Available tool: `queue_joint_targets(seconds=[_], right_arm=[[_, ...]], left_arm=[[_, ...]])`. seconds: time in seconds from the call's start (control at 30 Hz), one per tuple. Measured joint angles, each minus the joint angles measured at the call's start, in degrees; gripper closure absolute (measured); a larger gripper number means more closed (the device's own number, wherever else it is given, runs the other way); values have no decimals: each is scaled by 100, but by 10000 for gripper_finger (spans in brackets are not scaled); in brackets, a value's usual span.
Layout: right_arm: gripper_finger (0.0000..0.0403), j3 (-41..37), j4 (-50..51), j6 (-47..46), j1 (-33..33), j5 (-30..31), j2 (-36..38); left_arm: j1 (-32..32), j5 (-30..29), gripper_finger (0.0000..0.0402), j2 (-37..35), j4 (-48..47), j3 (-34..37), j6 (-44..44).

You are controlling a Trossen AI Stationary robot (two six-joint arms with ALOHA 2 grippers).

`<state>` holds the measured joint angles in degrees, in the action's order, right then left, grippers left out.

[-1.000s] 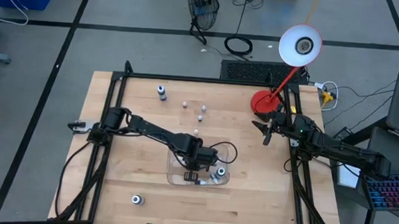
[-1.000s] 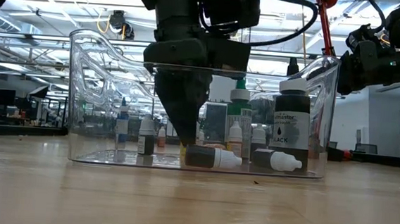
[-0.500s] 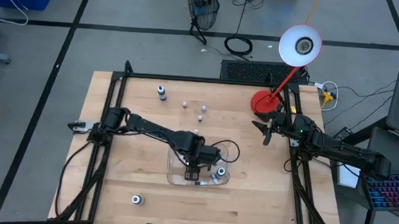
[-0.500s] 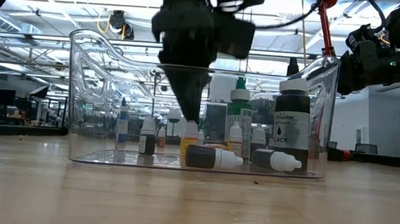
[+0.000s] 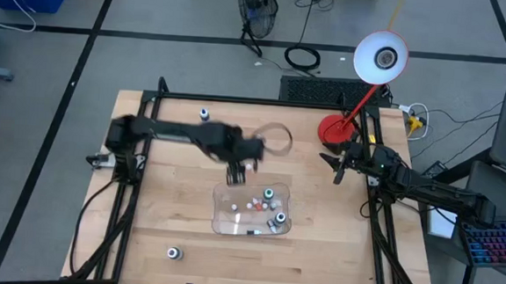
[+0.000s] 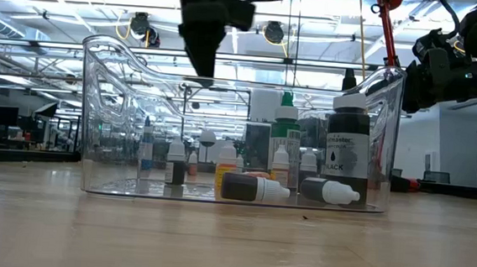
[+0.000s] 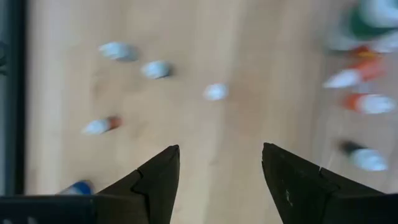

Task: Pick & Place food coloring
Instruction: Put the small red food coloring bottle into the transparent bin

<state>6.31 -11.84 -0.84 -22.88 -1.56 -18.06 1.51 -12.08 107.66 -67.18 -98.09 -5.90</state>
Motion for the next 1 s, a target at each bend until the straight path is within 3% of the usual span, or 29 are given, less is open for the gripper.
queue_joint_targets(seconds=[0.2, 0.43, 1.0], right_arm=[[232, 0, 6, 0, -1, -2, 0], [232, 0, 3, 0, -1, -2, 0], [232, 0, -7, 2, -1, -2, 0]], left_arm=[[1372, 225, 172, -857, 1326, 1197, 489], [2551, 942, 172, -726, 2108, 1795, 314], [2772, 964, 172, 333, 2453, 1825, 722]])
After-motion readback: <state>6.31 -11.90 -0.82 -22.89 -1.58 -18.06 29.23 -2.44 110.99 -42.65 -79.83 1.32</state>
